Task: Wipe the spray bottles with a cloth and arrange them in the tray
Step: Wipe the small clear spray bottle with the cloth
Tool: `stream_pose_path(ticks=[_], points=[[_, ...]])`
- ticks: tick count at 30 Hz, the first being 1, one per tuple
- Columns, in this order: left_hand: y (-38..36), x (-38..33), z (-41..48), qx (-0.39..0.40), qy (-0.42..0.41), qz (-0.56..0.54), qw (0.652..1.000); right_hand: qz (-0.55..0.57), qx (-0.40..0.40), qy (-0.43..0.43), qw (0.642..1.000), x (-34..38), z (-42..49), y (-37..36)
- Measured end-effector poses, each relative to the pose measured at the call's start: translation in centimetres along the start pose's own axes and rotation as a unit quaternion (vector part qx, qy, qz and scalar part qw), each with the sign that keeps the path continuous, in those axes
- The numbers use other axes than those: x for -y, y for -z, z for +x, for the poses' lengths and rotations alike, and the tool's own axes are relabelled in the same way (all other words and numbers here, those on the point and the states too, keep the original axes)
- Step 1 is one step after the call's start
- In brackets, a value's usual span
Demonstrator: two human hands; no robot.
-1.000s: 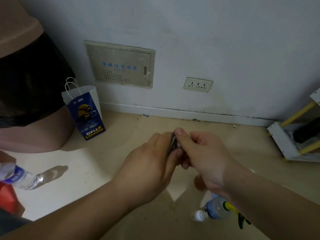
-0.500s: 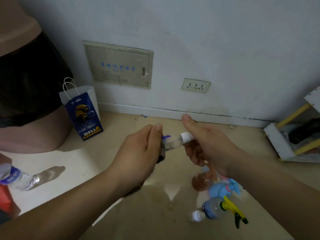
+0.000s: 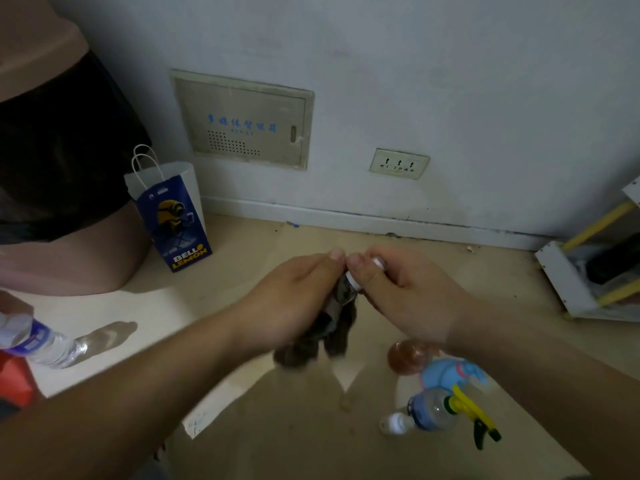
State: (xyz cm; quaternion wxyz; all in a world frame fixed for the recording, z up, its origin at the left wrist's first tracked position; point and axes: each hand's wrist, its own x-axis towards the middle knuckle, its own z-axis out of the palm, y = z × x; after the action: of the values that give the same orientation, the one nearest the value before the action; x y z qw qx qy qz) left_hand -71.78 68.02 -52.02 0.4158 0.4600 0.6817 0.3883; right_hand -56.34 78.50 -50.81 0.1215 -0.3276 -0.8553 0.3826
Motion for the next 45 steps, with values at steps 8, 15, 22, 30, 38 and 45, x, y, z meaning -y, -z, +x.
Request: stream_pose_path(ticks=[8,15,22,30,38,45], points=[[0.4,-0.5,-0.2,0.134,0.170,-0.259,0.941,0.088,0.048,0.006,0.995,-0.5,0.0,1.7],[-1.6,0.8,-1.1,0.011,-0.099,-0.027,0.995,0.182,0.041,-0.161,0.969,-0.4,-0.3,0.3],[-0.3,1.9,0.6,0.163,0.198,-0.299,0.919,0.111,0.136,-0.044,0.983,-0.8,-0.4,0.4],[-1.7,0.2,-0.8,0.006,-0.043,0.045,0.998,0.152,0.109,-0.145,0.972,-0.9,-0.1,0.8],[-0.3,0.6,-0.7,0.073,0.267,-0.255,0.927,0.176,0.028,-0.091,0.980,-1.4,0.4,1.9],[-1.2,0.6,-0.4,-0.086,0.158,-0.179,0.967,0.334,0.061,-0.182,0.923,-1.1,-0.2,-0.4]])
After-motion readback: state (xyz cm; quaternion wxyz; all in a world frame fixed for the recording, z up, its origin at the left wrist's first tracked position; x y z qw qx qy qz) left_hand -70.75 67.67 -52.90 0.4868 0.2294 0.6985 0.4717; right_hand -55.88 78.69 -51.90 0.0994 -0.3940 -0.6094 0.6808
